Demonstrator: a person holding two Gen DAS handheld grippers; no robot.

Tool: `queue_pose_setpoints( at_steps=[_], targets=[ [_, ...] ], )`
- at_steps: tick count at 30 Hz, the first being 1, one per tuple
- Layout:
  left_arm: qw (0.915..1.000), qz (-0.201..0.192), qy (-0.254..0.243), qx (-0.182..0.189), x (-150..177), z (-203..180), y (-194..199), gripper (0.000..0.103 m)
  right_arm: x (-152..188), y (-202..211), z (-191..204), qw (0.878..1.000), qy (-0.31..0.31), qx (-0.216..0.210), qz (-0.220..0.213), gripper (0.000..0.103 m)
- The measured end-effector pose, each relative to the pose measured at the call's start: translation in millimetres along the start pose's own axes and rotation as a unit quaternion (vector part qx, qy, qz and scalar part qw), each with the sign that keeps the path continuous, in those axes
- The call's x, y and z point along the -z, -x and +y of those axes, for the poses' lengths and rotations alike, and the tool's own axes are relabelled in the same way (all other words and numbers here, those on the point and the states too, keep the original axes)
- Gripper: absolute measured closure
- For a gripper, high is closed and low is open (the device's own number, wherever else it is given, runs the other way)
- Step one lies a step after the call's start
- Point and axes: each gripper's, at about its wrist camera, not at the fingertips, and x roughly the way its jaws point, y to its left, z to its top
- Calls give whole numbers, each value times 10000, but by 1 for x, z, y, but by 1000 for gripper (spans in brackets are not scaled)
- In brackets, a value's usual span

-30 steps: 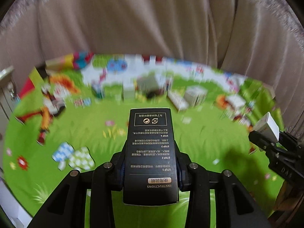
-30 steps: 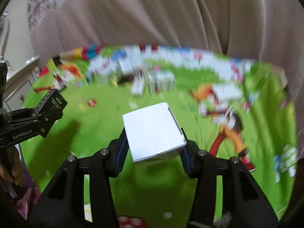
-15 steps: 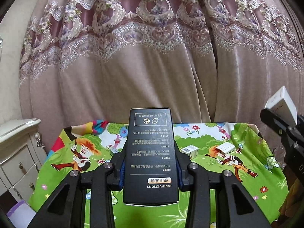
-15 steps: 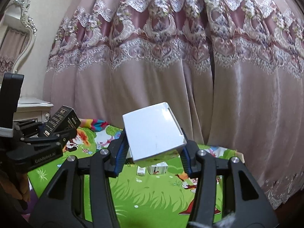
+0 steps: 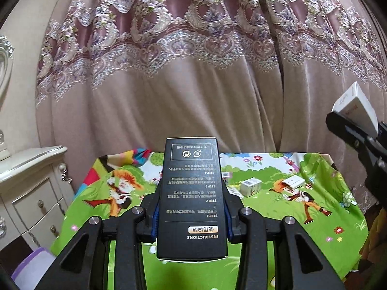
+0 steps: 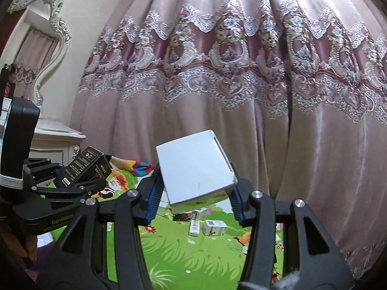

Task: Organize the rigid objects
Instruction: 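Lift both held boxes and carry them toward the storage box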

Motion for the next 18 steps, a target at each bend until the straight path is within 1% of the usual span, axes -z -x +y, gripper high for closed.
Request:
queue_pose_setpoints(
  at_steps=[5, 11, 14, 18],
  targets=[
    [9995, -68, 127, -266, 5, 21, 14, 63, -4, 4, 10, 9998, 10, -160, -88, 50],
    [9974, -254, 236, -626, 6, 46, 33, 63, -13, 11, 37, 9978, 247, -565, -221, 50],
    [9962, -252, 349, -764, 8, 59, 39, 63, -15, 13, 52, 9958, 388, -791, -245, 50],
    [9943, -139, 448, -960, 16, 77, 45, 63, -18, 13, 72, 9920, 512, -1124, -262, 50]
  ],
)
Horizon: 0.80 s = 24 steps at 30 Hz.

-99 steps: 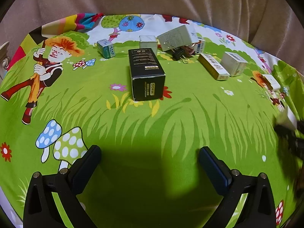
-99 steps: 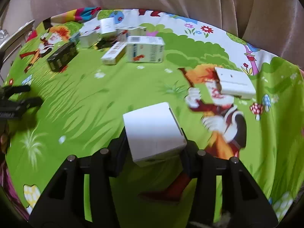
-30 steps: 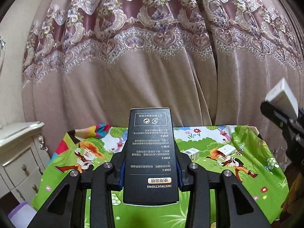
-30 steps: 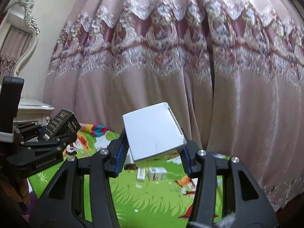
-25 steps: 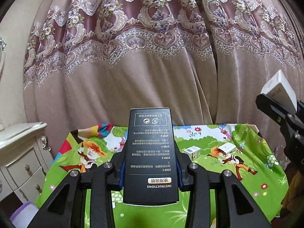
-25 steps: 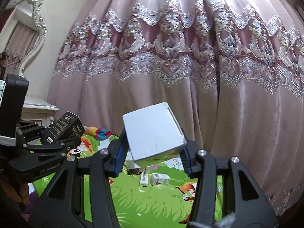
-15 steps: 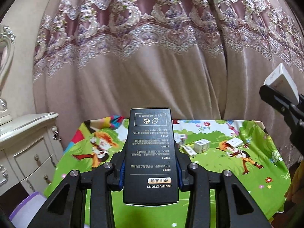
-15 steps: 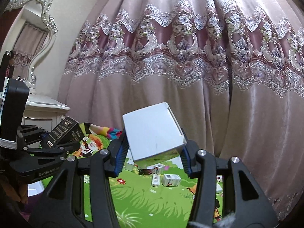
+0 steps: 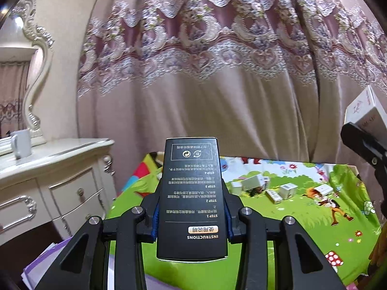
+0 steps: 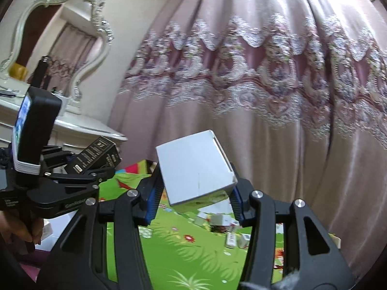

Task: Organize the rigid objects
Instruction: 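Lift both held boxes and carry them toward the storage box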

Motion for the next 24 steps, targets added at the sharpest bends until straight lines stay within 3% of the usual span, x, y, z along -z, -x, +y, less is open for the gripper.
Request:
queue_pose_setpoints(
  at_steps=[7, 14, 20, 24],
  targets=[
    [9985, 332, 260, -353, 18, 41, 4, 63, -5, -9, 33, 9976, 187, -671, 8, 50],
    [9920, 571, 546, -982, 38, 93, 16, 63, -12, -18, 76, 9892, 519, -1368, -81, 50],
    [9823, 1039, 939, -1244, 62, 130, 18, 63, -9, -38, 117, 9706, 567, -2310, 355, 50],
    [9755, 1305, 1141, -1352, 77, 147, 16, 63, -4, -58, 142, 9496, 517, -2942, 951, 50]
  ],
)
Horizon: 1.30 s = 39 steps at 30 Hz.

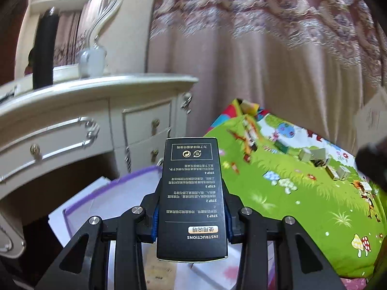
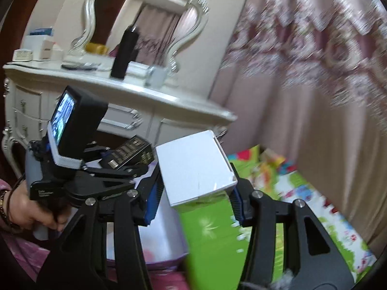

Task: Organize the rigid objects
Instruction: 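Lift both held boxes and carry them toward the storage box, then open both tools over the storage box to drop the boxes inside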

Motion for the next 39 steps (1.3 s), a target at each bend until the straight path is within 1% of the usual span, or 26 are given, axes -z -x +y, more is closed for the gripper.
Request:
queue_pose_setpoints(
  at_steps=[3, 6, 8, 11, 17, 20, 23, 25, 27, 28, 29, 30, 31, 32, 33, 35, 37, 39],
  targets=[
    [9996, 217, 99, -140, 6, 13, -9, 63, 1, -21, 5, 9981, -123, -459, 381, 50],
    [9984, 476, 214, -235, 11, 25, -19, 63, 7, -37, 15, 9943, -148, -792, 694, 50],
    [9974, 573, 247, -351, 16, 32, -22, 63, 12, -47, 22, 9910, -111, -1007, 875, 50],
    [9957, 752, 243, -481, 21, 38, -27, 63, 22, -57, 37, 9867, 28, -1222, 1071, 50],
    [9909, 1131, 415, -595, 35, 53, -37, 63, 34, -69, 55, 9768, 101, -1615, 1403, 50],
    [9890, 1241, 496, -625, 38, 57, -40, 63, 43, -74, 60, 9714, 93, -1770, 1581, 50],
    [9882, 1258, 517, -701, 37, 59, -42, 63, 50, -78, 62, 9670, 48, -1892, 1705, 50],
    [9880, 1215, 517, -797, 37, 59, -41, 62, 53, -79, 64, 9650, 34, -1956, 1746, 50],
    [9866, 1195, 547, -971, 36, 60, -41, 61, 55, -79, 65, 9631, 16, -2050, 1743, 50],
    [9855, 1196, 578, -1054, 36, 62, -41, 52, 56, -80, 65, 9619, -12, -2113, 1734, 49],
    [9835, 1212, 637, -1183, 36, 64, -41, 31, 56, -81, 64, 9610, -33, -2150, 1741, 49],
    [9798, 1256, 743, -1366, 36, 68, -43, 20, 58, -82, 64, 9597, -62, -2173, 1781, 44],
    [9779, 1269, 800, -1455, 36, 70, -44, 10, 59, -83, 63, 9596, -89, -2156, 1808, 36],
    [9755, 1242, 886, -1585, 36, 72, -42, 10, 61, -84, 60, 9603, -137, -2112, 1820, 33],
    [9747, 1214, 915, -1637, 35, 72, -41, 10, 62, -83, 53, 9616, -261, -2057, 1799, 30],
    [9751, 1127, 916, -1677, 32, 70, -37, 10, 65, -81, 36, 9627, -589, -1986, 1738, 26],
    [9775, 1073, 860, -1599, 28, 64, -37, 10, 68, -76, 15, 9642, -941, -1823, 1683, 22],
    [9820, 1044, 746, -1387, 26, 52, -36, 10, 72, -71, -9, 9653, -1271, -1599, 1627, 20]
  ],
)
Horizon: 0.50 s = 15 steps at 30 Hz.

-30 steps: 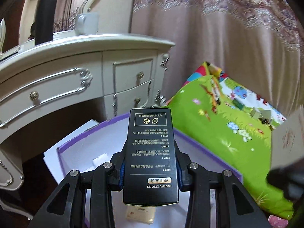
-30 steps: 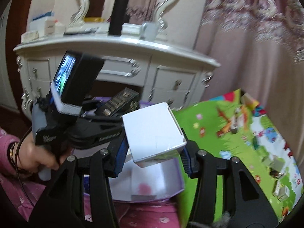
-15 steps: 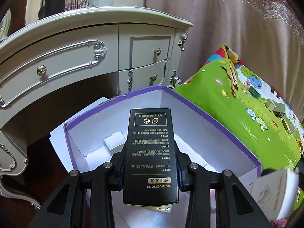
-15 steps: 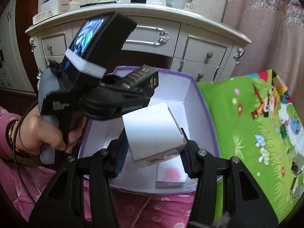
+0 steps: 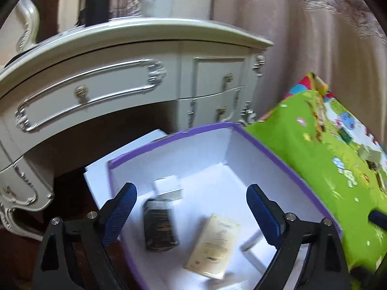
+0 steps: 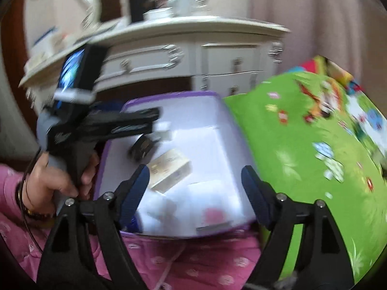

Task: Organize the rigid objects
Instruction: 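Open both tools over the storage box to drop the boxes inside, then move both open tools back over the mat while the right grasps a white box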

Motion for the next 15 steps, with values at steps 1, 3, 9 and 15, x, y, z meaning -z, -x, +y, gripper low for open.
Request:
queue_pose_setpoints(
  at_steps=[1, 3, 9, 15],
  targets=[
    [9999, 3, -77, 115, 0, -6, 1, 10, 1, 7, -12, 9998, -170, 127, -67, 19],
    [9986, 39, -312, 429, 2, -26, 4, 10, 7, 23, -37, 9976, -464, 481, -175, 18],
    [9691, 829, -1280, 1941, 11, -120, -5, 7, 66, 84, -143, 9612, -1758, 2124, -90, 13],
    [9263, 1072, -2351, 2743, 25, -260, -16, 7, 174, 153, -278, 8511, -4194, 3155, 180, 13]
  ],
)
